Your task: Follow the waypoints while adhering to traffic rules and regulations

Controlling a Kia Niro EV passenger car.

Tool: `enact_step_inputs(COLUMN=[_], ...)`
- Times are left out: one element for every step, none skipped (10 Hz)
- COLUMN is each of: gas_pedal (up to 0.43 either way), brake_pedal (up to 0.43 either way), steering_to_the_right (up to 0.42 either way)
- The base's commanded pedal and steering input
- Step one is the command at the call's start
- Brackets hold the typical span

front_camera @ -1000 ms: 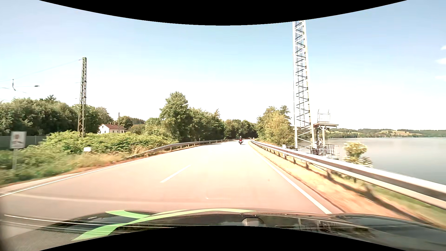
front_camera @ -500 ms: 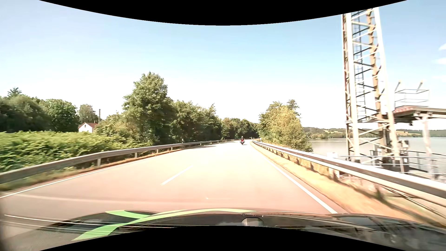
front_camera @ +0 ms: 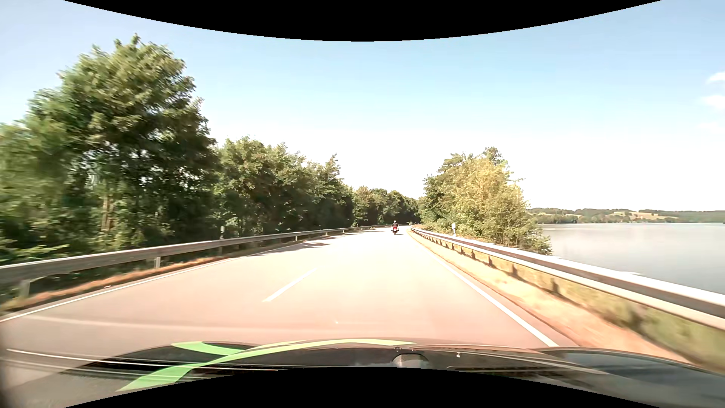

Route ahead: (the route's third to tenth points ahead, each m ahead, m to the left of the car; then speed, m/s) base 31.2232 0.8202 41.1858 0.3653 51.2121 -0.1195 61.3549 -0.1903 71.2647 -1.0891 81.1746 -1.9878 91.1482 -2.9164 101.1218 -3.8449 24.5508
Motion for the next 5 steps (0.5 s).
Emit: enact_step_inputs(gas_pedal=[0.240,0.240,0.220,0.209,0.209], brake_pedal=[0.000,0.000,0.000,0.000,0.000], steering_to_the_right=[0.006,0.006,0.006,0.007,0.007])
